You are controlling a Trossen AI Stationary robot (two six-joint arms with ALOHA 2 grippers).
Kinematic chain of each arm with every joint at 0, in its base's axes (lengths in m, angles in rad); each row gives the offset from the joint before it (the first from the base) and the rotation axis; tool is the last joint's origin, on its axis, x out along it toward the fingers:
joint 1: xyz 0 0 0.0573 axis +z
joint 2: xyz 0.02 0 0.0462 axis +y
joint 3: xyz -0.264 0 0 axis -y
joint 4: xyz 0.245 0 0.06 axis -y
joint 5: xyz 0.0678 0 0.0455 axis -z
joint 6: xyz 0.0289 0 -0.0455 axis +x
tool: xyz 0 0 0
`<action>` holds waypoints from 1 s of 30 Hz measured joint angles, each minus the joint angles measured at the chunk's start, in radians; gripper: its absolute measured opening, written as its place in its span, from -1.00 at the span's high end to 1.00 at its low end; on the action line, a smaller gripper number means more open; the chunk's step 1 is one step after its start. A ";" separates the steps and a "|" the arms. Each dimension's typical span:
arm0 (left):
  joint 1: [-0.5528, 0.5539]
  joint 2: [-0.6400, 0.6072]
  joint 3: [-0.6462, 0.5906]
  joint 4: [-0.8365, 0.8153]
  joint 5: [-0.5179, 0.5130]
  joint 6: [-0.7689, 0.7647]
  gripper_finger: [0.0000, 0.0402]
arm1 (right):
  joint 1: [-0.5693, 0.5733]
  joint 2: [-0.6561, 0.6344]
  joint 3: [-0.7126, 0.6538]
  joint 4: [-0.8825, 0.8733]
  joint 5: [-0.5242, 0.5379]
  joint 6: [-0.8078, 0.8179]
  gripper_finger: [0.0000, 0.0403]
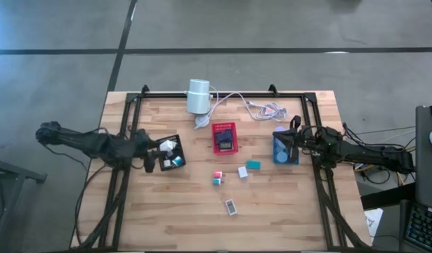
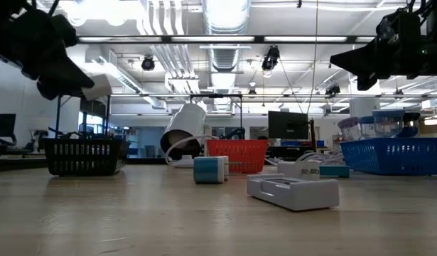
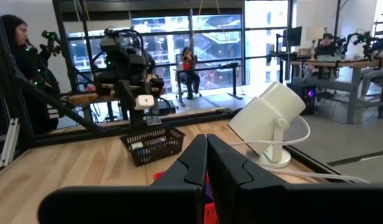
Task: Pick & Place Office items
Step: Put the left white charger adapter into the black basket
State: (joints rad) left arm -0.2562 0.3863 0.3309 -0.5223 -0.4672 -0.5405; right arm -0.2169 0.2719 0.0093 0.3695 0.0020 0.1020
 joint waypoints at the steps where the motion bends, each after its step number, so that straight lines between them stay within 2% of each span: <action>1: 0.000 0.041 0.024 -0.024 -0.002 -0.024 0.24 | 0.000 0.000 0.000 0.000 0.000 0.000 0.96; 6: 0.001 0.255 0.127 -0.172 -0.009 -0.125 0.24 | 0.000 0.000 0.000 0.000 0.000 0.000 0.96; 12: 0.001 0.430 0.184 -0.207 -0.006 -0.149 0.24 | 0.000 0.000 0.000 0.000 0.000 0.000 0.96; 21: 0.002 0.588 0.204 -0.216 0.023 -0.202 0.24 | 0.000 0.000 0.000 0.000 0.000 0.001 0.96; 30: 0.008 0.673 0.204 -0.230 0.023 -0.226 0.24 | 0.000 0.000 0.000 0.001 0.000 0.001 0.96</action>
State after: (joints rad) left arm -0.2478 1.0593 0.5346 -0.7525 -0.4442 -0.7670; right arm -0.2165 0.2718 0.0093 0.3702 0.0019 0.1030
